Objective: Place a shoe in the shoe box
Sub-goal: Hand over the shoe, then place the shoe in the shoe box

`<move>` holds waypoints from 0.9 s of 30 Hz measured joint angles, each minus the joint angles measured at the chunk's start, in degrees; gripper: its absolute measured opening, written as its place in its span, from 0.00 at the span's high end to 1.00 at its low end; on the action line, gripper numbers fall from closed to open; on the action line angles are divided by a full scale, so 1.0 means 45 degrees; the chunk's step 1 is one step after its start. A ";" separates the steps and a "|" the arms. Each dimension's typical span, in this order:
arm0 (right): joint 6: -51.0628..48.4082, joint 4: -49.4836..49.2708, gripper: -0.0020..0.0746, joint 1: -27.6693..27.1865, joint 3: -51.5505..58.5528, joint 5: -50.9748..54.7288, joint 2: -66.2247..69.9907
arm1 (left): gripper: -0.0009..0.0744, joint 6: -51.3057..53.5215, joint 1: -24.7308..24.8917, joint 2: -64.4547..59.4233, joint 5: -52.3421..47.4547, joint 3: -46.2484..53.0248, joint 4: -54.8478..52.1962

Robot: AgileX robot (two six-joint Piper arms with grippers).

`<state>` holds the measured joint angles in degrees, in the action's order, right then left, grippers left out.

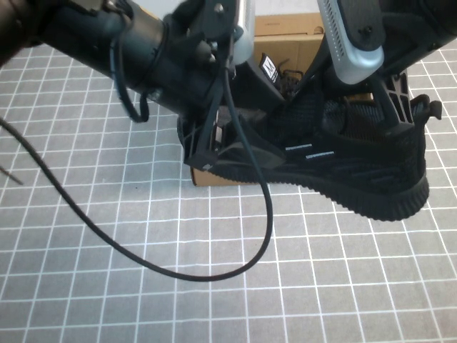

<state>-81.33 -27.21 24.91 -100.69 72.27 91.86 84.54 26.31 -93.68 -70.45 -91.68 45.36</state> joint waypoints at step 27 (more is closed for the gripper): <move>-0.0400 0.0043 0.98 0.0000 0.0000 0.0188 0.0000 | 0.53 0.1637 0.0000 -0.1554 0.0219 -0.0019 0.1464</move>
<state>-83.13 -27.02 24.91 -100.69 73.12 91.86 91.91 26.31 -100.67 -69.46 -91.77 51.95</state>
